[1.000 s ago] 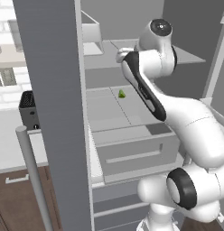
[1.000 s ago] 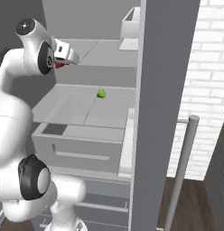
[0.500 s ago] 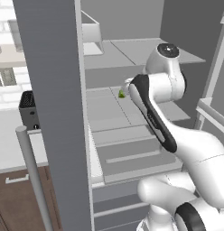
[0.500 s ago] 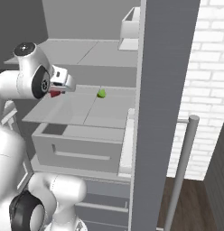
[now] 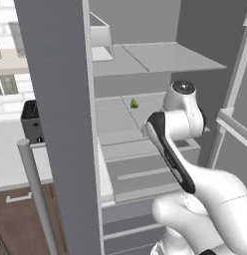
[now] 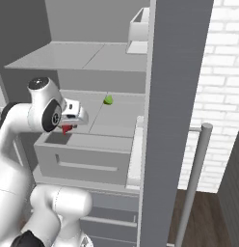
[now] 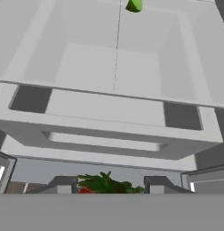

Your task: Take the strawberry from the fridge and place it on top of the pancake, located on the dining counter.

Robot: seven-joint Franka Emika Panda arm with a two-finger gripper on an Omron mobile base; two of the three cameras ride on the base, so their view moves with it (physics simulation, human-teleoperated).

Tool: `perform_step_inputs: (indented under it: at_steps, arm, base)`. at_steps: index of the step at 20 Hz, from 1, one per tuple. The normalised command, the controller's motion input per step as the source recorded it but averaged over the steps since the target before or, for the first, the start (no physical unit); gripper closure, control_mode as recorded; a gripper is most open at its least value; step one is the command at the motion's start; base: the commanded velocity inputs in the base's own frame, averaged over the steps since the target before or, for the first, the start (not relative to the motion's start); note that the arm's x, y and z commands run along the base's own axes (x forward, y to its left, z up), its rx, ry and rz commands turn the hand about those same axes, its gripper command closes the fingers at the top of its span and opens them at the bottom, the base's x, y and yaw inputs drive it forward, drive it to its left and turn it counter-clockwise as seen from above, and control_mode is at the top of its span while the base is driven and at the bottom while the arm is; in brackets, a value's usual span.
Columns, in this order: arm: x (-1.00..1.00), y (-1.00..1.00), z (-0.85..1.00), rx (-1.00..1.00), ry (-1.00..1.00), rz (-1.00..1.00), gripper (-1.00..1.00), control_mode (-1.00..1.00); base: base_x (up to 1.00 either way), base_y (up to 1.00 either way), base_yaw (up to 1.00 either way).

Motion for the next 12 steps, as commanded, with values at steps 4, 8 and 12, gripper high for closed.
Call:
perform_step_inputs:
  at_steps: [4, 8, 12]
  arm:
    - [-0.21, -0.04, -0.83, -0.16, 0.09, 0.01, 1.00, -1.00]
    - [-0.16, -0.24, -0.62, -0.03, 0.13, 0.00, 1.00, -1.00]
    - [-0.06, -0.29, -0.42, 0.01, 0.07, 0.00, 1.00, -1.00]
  base:
    - [0.00, 0.00, 0.00]
    - [0.00, 0.00, 0.00]
    - [0.00, 0.00, 0.00]
